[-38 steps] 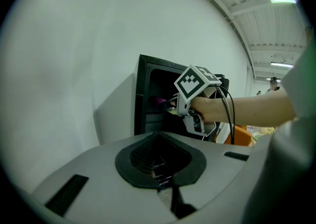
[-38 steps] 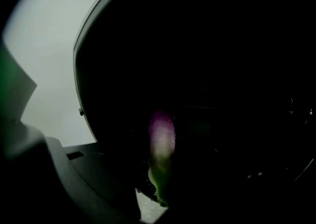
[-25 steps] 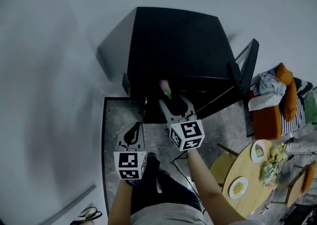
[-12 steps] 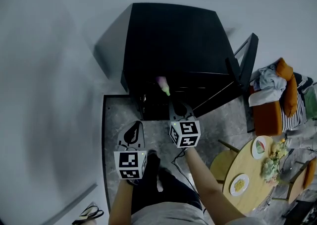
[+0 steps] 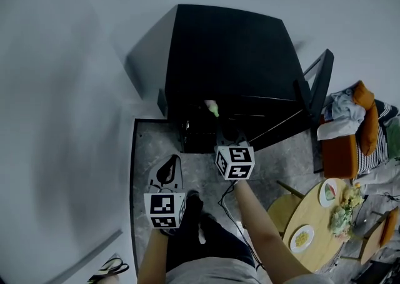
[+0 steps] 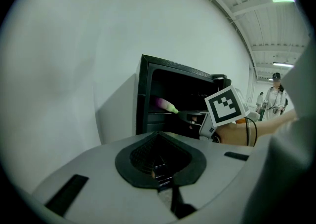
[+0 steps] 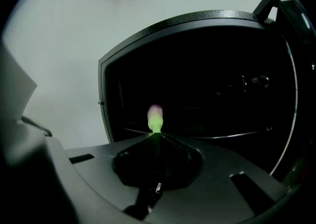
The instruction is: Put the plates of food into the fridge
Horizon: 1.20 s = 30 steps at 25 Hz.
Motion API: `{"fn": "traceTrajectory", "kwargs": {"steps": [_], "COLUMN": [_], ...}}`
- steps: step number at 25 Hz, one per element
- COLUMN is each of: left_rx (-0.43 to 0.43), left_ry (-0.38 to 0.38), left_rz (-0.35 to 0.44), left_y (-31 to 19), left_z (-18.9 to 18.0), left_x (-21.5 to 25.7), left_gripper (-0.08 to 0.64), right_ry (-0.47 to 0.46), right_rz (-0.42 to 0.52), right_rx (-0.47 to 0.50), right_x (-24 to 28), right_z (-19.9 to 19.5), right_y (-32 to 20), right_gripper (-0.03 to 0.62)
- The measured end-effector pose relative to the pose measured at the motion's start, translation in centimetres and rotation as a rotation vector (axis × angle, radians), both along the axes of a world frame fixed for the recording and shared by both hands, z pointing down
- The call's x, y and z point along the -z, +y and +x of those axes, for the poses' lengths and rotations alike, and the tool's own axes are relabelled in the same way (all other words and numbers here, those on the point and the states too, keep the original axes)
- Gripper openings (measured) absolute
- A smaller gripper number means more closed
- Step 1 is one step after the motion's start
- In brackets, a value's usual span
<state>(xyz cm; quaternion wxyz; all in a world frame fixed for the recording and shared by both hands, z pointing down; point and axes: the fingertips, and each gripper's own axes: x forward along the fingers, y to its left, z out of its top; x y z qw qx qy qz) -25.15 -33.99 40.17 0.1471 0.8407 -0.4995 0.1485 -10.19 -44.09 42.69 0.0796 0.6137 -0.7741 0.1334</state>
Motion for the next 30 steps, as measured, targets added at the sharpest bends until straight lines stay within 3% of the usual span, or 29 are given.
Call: {"fn": "traceTrajectory", "kwargs": {"steps": [8,15,24,30], "left_rx": [0.009,-0.026,-0.152,-0.272], "left_ry": [-0.007,-0.001,0.02,0.059], "left_rz": [-0.003,0.033,0.11,0.167], "left_y": [0.0,-0.7,-1.5,-0.8], "left_z": [-0.7,0.5,5.7,10.3], "left_x": [-0.3,0.9,3.9,5.9], "left_gripper": [0.008,0.008,0.008,0.008], "right_ry": [0.024,-0.041,-0.127,-0.148], "right_rz": [-0.009,0.023,0.129,0.18], "right_rx": [0.021,-0.013,-0.089,-0.215], "right_x": [-0.3,1.3,6.4,8.6], "right_z": [-0.5,0.0,2.3,5.4], "right_y": [-1.5,1.2,7.2,11.2], "right_gripper": [0.011,0.011,0.011,0.011]}}
